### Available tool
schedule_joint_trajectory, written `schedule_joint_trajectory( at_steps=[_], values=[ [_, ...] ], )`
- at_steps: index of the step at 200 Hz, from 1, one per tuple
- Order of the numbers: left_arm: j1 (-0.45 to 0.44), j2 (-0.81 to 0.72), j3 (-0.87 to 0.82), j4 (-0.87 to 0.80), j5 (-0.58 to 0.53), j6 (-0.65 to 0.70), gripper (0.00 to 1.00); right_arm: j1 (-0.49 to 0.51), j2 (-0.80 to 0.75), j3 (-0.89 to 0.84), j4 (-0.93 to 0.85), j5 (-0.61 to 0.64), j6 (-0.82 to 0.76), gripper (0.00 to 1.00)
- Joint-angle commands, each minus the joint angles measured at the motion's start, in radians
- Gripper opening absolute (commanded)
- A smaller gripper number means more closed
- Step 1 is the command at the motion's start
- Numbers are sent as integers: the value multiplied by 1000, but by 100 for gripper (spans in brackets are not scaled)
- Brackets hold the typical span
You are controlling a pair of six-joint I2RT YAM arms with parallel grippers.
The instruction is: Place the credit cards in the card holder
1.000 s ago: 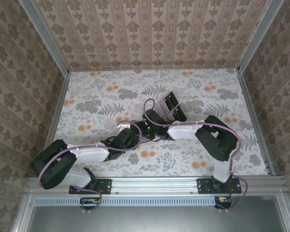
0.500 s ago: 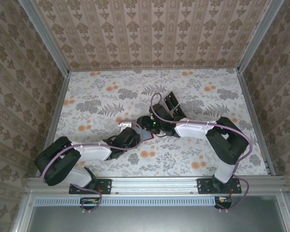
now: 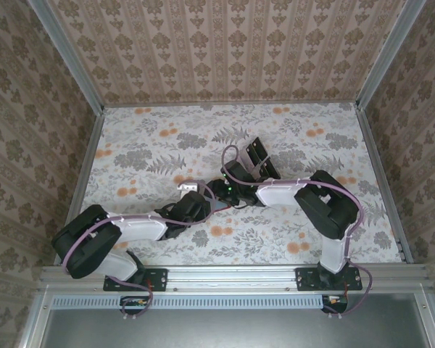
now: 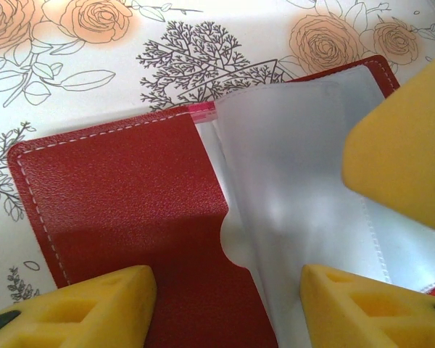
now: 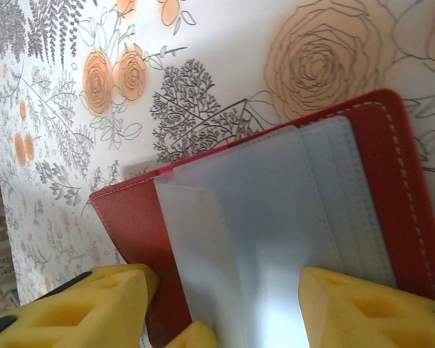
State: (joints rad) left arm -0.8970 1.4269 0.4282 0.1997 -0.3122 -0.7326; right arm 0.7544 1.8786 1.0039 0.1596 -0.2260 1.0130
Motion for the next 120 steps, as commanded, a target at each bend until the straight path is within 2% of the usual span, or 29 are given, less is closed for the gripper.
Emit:
schedule_joint_trajectory(
  at_steps=[1,120],
  values=[
    [-8,82,-57,-182,128,-29,59,7,29,28,16,-39,-30,59],
    [-8,78,-54,-169,135,-18,60,29,7,56,3,-70,-39,58]
  ],
)
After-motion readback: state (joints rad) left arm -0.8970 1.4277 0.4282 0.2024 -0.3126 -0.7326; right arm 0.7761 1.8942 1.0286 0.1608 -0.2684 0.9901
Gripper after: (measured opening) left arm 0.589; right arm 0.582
